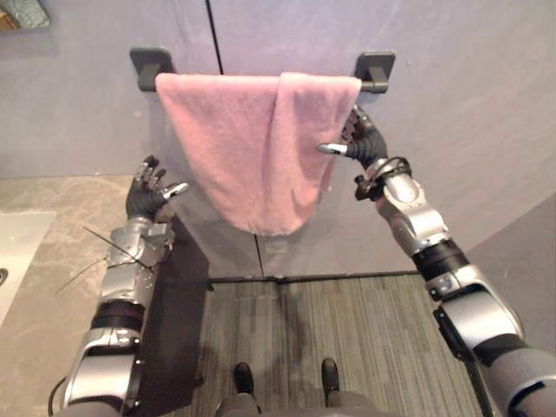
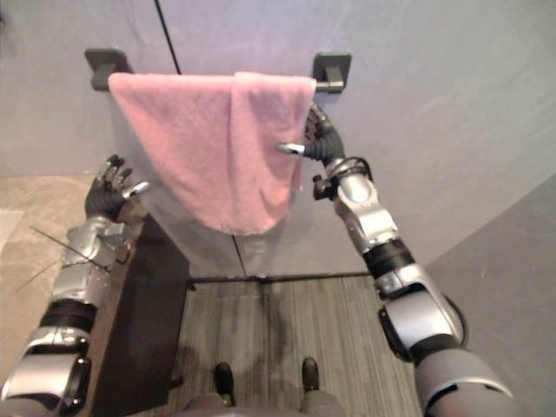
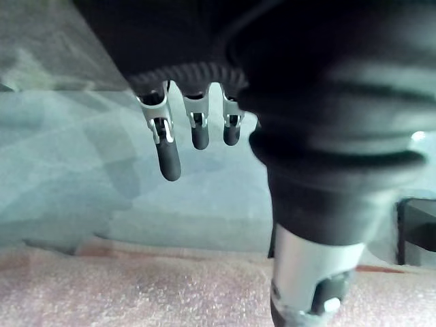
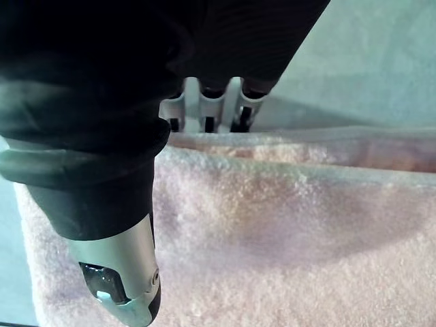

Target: Organize washtable

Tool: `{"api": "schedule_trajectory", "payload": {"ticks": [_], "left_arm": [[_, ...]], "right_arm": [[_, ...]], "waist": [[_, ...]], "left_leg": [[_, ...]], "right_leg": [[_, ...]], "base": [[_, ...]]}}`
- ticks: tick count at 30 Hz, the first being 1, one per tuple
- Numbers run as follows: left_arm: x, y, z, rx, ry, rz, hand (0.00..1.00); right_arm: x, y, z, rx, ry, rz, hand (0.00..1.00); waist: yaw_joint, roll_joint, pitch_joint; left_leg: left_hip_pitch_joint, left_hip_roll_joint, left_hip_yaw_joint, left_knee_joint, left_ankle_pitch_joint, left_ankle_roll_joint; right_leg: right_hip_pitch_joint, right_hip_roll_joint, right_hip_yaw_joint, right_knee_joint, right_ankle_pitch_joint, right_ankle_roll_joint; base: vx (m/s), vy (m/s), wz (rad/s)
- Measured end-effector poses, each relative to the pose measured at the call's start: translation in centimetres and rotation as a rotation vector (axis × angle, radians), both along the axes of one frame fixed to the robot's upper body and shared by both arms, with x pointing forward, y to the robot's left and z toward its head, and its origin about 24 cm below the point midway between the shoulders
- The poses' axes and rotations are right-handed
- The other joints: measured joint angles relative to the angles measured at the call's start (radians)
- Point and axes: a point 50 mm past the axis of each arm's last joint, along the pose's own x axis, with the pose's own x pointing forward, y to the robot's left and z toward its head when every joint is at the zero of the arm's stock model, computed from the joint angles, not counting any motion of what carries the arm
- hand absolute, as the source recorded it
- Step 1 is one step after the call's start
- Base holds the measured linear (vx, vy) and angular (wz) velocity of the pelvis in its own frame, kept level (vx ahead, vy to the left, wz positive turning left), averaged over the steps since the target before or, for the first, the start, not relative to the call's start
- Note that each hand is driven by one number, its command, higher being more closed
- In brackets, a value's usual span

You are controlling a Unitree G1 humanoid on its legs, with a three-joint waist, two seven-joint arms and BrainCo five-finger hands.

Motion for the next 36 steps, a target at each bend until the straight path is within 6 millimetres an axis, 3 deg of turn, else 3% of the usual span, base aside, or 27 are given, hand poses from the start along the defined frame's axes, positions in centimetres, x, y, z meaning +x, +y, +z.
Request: {"api": "schedule_trajectory", "payload": {"ticks": [4, 9, 12, 15, 19, 21, 24, 25, 27, 28, 31, 36], "left_arm": [[-1.0, 1.2, 0.4, -0.006, -0.03, 0.042, 0.0], [-4.3, 5.3, 2.1, -0.047, -0.155, 0.247, 0.0], [-6.7, 7.1, 3.6, -0.044, -0.254, 0.413, 0.0], [-9.0, 7.7, 5.3, -0.035, -0.376, 0.546, 0.0], [-10.5, 6.7, 6.9, 0.042, -0.465, 0.581, 0.0], [-10.5, 4.9, 8.8, 0.093, -0.543, 0.5, 0.0], [-10.4, 2.2, 10.0, 0.174, -0.588, 0.341, 0.0], [-10.2, 0.2, 10.4, 0.247, -0.59, 0.185, 0.0], [-10.1, -1.0, 10.5, 0.275, -0.589, 0.096, 0.0], [-9.9, -2.4, 10.3, 0.293, -0.578, -0.023, 0.0], [-9.8, -3.4, 9.3, 0.27, -0.534, -0.154, 0.0], [-9.5, -4.4, 7.9, 0.194, -0.477, -0.3, 0.0]], "right_arm": [[-1.2, -3.4, -1.0, 0.088, -0.004, -0.09, 0.0], [-4.8, -11.5, -1.4, 0.268, -0.085, -0.416, 0.0], [-7.1, -15.3, -0.9, 0.295, -0.157, -0.633, 0.0], [-9.2, -16.9, 0.3, 0.288, -0.243, -0.753, 0.0], [-10.6, -16.2, 1.9, 0.271, -0.347, -0.746, 0.0], [-11.0, -14.3, 3.0, 0.252, -0.411, -0.663, 0.0], [-11.1, -11.2, 3.6, 0.217, -0.443, -0.472, 0.0], [-11.2, -8.4, 3.2, 0.189, -0.434, -0.285, 0.0], [-11.1, -6.8, 2.7, 0.174, -0.41, -0.177, 0.0], [-11.0, -4.8, 1.8, 0.167, -0.358, -0.043, 0.0], [-11.1, -3.1, 0.3, 0.145, -0.281, 0.11, 0.0], [-10.7, -2.1, -2.0, 0.097, -0.142, 0.256, 0.0]], "waist": [[0.002, 0.0, -0.002], [-0.003, 0.007, -0.032], [-0.011, 0.019, -0.057], [-0.018, 0.036, -0.074], [-0.021, 0.053, -0.095], [-0.019, 0.058, -0.103], [-0.016, 0.06, -0.121], [-0.013, 0.059, -0.129], [-0.011, 0.059, -0.132], [-0.007, 0.057, -0.134], [-0.003, 0.057, -0.134], [0.008, 0.047, -0.14]], "left_leg": [[0.001, -0.002, -0.002, 0.001, 0.0, 0.0], [0.01, -0.002, -0.002, 0.0, -0.001, 0.0], [0.018, -0.002, 0.0, -0.005, -0.006, -0.007], [0.026, -0.003, -0.001, -0.006, -0.006, -0.007], [0.038, -0.003, -0.003, -0.006, -0.009, -0.006], [0.037, -0.005, -0.011, -0.006, -0.01, -0.004], [0.037, -0.007, -0.011, -0.006, -0.01, -0.004], [0.037, -0.007, -0.01, -0.006, -0.01, -0.004], [0.037, -0.008, -0.011, -0.006, -0.01, -0.004], [0.037, -0.01, -0.011, -0.006, -0.01, -0.004], [0.037, -0.015, -0.011, -0.006, -0.009, -0.004], [0.038, -0.023, -0.016, -0.006, -0.008, -0.007]], "right_leg": [[0.003, -0.001, -0.002, -0.001, 0.0, 0.0], [0.011, -0.002, -0.003, -0.002, -0.002, 0.001], [0.018, -0.003, -0.002, -0.002, -0.008, 0.001], [0.029, -0.004, -0.005, -0.002, -0.019, 0.004], [0.044, -0.006, -0.015, -0.004, -0.02, 0.005], [0.048, -0.008, -0.027, -0.005, -0.02, 0.005], [0.048, -0.011, -0.027, -0.004, -0.021, 0.005], [0.048, -0.011, -0.028, -0.004, -0.021, 0.005], [0.048, -0.012, -0.028, -0.003, -0.021, 0.005], [0.048, -0.014, -0.028, -0.002, -0.021, 0.005], [0.049, -0.019, -0.03, 0.0, -0.021, 0.006], [0.049, -0.029, -0.037, 0.009, -0.027, 0.015]], "base": [[0.0, 0.0, 0.0], [0.0, 0.0, 0.0], [-0.03, -0.002, -0.01], [-0.04, -0.004, 0.03], [-0.04, -0.001, 0.06], [-0.04, -0.003, 0.11], [0.0, 0.0, 0.0], [0.0, 0.0, 0.0], [0.0, 0.0, 0.0], [0.0, 0.0, 0.0], [0.0, 0.0, 0.01], [0.01, 0.002, 0.04]]}}
